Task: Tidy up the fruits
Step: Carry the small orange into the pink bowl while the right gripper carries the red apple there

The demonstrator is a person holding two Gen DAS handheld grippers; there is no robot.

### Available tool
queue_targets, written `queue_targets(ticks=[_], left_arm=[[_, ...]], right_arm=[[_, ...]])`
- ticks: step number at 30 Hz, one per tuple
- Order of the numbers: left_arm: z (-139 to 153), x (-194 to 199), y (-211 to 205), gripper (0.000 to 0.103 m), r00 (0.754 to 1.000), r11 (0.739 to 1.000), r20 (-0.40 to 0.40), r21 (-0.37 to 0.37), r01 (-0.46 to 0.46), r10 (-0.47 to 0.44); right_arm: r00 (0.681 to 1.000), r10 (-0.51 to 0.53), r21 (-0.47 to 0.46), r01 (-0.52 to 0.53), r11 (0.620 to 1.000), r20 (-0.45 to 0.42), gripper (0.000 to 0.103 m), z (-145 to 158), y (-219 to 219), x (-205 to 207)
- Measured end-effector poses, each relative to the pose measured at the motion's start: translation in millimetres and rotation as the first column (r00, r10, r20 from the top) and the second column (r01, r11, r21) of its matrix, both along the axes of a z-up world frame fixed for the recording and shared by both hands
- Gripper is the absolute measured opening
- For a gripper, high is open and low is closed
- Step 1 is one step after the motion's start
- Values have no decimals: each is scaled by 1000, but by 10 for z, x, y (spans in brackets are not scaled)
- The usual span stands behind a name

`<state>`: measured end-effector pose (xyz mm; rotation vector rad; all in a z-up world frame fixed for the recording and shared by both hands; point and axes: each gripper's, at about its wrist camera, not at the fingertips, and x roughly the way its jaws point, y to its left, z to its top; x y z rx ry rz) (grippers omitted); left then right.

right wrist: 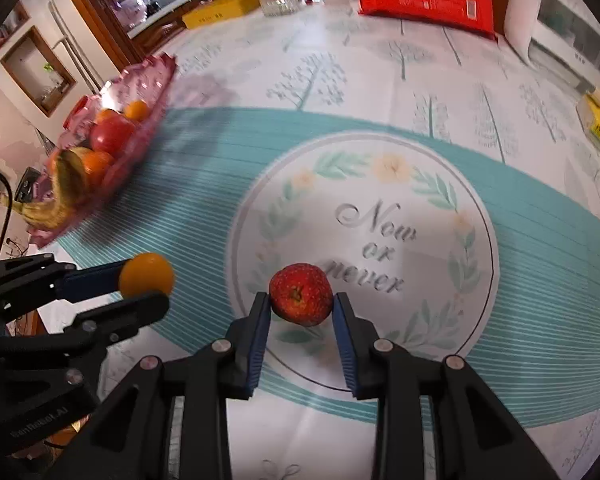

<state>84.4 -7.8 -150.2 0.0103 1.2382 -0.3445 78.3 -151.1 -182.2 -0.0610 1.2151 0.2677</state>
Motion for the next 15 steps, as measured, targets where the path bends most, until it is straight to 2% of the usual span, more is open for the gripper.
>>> queue_targets(ticks=[15], left_arm=[[722,-38,441,29,995,999,95,8,41,-42]], right_arm=[[989,7,34,-12,999,145,32,694,516,-96]])
